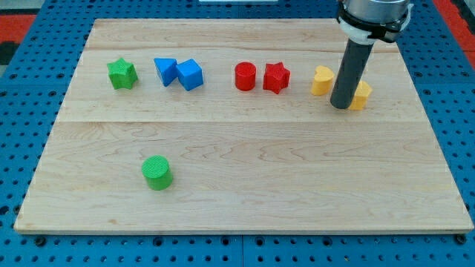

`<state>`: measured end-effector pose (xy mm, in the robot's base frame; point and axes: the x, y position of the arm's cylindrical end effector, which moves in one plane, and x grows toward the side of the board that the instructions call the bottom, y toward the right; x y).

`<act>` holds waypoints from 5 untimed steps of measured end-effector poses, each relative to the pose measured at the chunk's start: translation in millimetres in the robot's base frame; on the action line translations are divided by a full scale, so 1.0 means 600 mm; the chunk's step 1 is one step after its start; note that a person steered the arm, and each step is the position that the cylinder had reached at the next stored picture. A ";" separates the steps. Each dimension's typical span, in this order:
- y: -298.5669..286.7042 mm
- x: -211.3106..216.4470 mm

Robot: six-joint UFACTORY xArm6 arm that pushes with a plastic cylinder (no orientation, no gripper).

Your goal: Move the yellow blocks in a horizontal line with a group of blocks

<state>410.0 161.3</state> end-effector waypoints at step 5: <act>-0.011 0.035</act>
<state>431.1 154.6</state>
